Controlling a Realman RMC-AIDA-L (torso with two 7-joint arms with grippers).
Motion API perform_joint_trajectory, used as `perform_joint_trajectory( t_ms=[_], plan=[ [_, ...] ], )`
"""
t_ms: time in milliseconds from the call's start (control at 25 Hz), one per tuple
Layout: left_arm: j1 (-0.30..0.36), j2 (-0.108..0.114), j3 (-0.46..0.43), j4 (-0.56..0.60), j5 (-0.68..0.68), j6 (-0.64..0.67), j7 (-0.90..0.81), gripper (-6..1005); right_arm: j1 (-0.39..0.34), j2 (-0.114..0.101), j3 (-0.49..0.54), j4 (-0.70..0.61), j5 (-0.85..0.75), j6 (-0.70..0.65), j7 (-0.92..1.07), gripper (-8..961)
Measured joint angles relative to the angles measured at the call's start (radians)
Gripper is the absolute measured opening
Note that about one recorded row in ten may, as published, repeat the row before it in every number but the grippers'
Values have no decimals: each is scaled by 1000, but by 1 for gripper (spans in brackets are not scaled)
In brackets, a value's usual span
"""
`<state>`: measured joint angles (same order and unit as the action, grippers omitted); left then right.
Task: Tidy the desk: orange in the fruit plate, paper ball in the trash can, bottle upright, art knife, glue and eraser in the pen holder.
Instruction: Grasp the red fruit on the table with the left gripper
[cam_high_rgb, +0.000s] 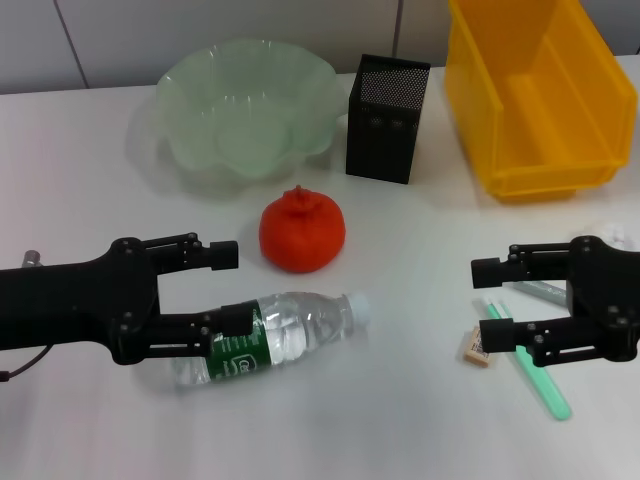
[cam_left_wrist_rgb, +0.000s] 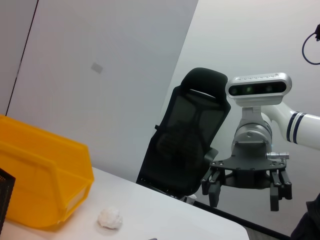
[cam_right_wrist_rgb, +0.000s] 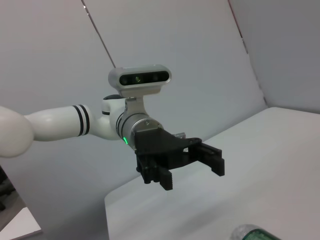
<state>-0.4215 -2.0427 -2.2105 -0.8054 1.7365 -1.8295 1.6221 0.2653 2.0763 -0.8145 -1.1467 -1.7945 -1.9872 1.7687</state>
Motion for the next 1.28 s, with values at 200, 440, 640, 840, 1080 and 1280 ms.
perform_joint_trajectory(
  t_ms=[200, 440, 640, 840, 1080, 1280],
  plan=[
    [1, 1, 0, 3, 0, 1, 0, 800, -3, -1, 35, -2, -4, -26, 1, 757],
    [-2, -3, 0, 3, 1, 2, 1, 799, -17, -1, 73, -4, -5, -39, -2, 756],
    [-4, -5, 2, 3, 1, 3, 1, 799, -18, 0, 70, -2, -7, -39, -4, 756],
    [-1, -5, 2, 3, 2, 5, 1, 798, -17, 0, 64, 3, -8, -36, -5, 757],
    [1, -5, 8, 3, 2, 34, 2, 798, -14, 2, 63, 7, -8, -30, -5, 756],
    [-5, -11, 12, 0, 18, 72, 1, 798, -17, 1, 63, 26, -10, -29, -7, 756]
  ],
)
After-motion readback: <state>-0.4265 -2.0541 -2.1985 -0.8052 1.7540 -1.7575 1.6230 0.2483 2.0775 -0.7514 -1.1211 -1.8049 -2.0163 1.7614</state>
